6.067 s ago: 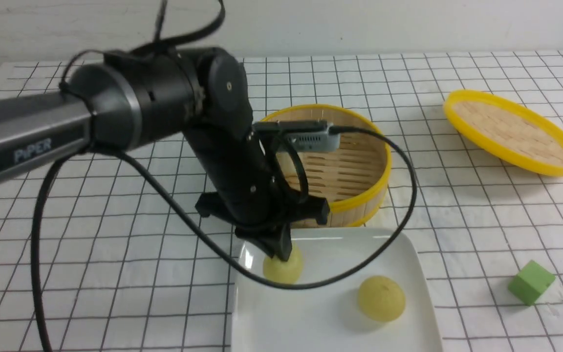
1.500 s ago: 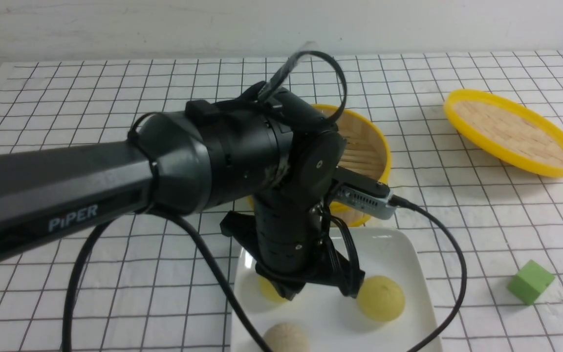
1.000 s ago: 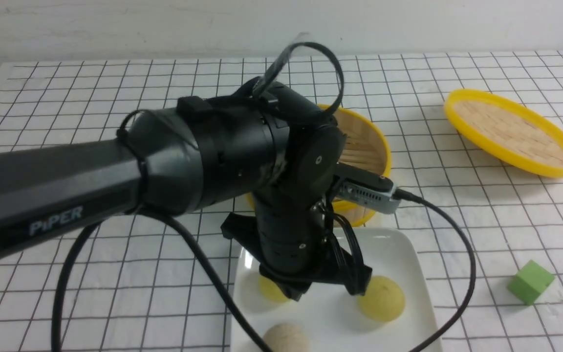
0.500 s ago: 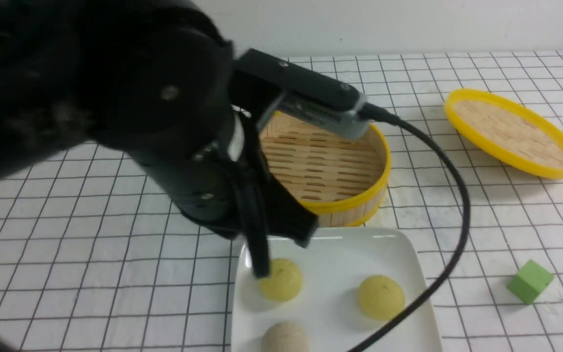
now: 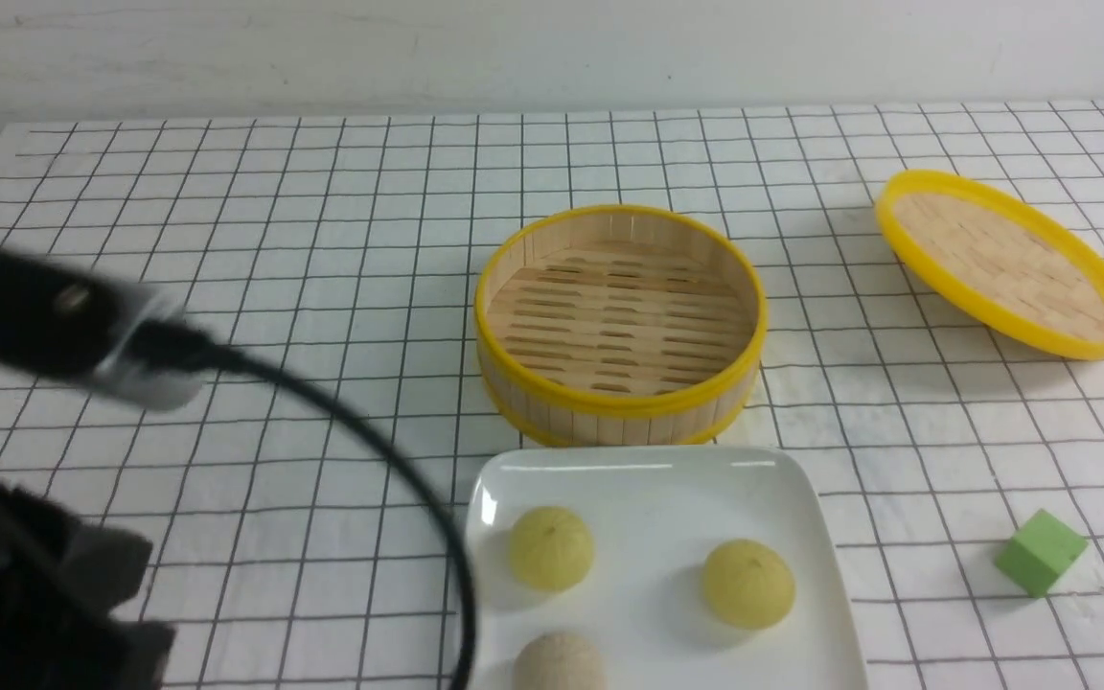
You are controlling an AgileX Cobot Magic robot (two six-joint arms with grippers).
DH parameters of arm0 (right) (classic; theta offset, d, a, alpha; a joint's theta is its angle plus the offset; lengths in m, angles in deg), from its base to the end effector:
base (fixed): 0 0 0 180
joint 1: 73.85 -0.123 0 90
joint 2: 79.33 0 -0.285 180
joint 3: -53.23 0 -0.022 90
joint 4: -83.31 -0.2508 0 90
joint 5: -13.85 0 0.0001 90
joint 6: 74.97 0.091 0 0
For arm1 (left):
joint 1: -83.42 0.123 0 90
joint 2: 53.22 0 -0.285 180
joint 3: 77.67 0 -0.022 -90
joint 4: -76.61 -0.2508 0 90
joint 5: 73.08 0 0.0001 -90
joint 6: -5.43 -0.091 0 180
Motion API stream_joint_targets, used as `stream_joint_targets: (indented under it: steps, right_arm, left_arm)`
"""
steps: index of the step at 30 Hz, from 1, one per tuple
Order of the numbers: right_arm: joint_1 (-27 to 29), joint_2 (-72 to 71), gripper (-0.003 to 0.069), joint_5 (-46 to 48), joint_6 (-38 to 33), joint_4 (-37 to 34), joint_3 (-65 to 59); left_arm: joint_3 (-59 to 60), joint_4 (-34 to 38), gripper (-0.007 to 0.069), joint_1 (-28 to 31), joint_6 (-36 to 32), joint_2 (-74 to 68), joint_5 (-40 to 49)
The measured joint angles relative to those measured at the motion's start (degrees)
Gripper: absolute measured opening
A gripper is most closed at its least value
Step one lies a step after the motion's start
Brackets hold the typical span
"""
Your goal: Put the steamed buns into the plate on the white-black tablecloth.
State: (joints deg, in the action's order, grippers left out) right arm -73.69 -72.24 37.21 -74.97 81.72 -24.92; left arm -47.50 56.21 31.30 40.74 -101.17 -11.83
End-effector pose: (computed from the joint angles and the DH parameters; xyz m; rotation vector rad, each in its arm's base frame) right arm 0.0515 0.0009 0.1718 0.0193 1.8953 0.0259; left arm 0.0884 -0.0683 0.3436 0.4125 2.3351 -0.2813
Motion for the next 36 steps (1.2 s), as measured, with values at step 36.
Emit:
stream_joint_targets:
  steps: [36]
  right_arm:
    - [0.00,0.00,0.0072,0.00,0.00,0.00,0.00]
  left_arm:
    - [28.43,-2.83,0.0030,8.03,13.42,19.56,-31.90]
